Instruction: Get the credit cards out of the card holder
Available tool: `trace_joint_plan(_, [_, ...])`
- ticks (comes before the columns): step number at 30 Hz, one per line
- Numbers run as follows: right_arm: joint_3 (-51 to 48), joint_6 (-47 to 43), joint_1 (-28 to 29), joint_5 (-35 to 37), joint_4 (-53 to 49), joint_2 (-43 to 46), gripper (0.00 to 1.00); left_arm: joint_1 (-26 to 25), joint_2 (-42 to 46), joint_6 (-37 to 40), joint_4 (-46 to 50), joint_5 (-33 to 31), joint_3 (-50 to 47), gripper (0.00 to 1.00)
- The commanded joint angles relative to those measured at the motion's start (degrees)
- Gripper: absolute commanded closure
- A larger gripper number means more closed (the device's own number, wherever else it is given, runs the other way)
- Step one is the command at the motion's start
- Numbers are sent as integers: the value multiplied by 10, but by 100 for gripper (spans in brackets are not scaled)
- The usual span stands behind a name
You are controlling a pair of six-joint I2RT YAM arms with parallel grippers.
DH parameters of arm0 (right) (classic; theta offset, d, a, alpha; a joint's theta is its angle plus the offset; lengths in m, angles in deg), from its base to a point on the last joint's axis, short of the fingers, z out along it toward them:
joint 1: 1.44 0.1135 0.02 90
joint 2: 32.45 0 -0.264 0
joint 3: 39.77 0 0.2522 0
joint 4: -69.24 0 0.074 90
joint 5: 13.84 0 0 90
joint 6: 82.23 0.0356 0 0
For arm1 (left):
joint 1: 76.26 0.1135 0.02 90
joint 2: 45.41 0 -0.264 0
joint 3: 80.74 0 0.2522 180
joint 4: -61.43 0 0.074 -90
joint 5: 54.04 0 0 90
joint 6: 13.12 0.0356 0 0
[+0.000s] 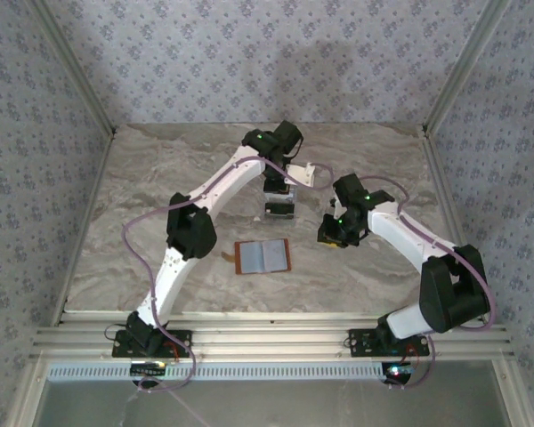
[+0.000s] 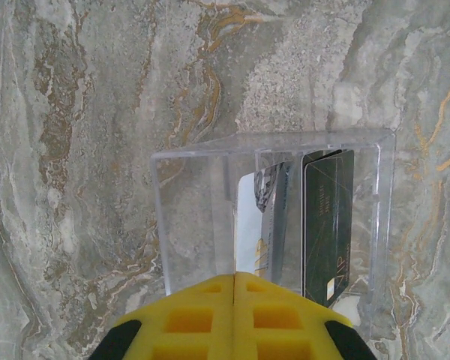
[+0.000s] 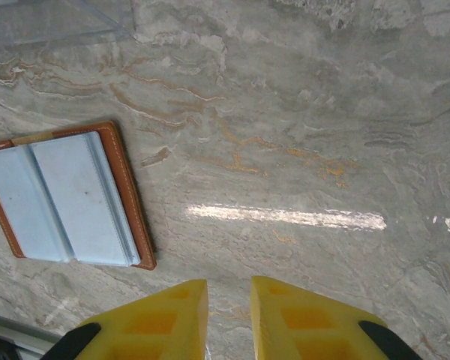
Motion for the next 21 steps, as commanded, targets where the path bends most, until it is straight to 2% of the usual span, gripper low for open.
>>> trace_joint_plan(1, [-5, -1, -5, -1, -5, 12, 76, -6, -18, 9, 21, -3, 17, 100])
trace_joint_plan(9, [-4, -6, -6, -1, -6, 13, 76, -12, -13, 18, -9, -45, 31, 100])
trace_joint_plan(15, [-5, -5, -6, 2, -7, 17, 76, -17, -8, 29, 12, -56, 77, 100])
trace_joint_plan(21, [-8, -2, -5, 3, -2, 21, 76, -28, 5, 28, 44, -60, 77, 100])
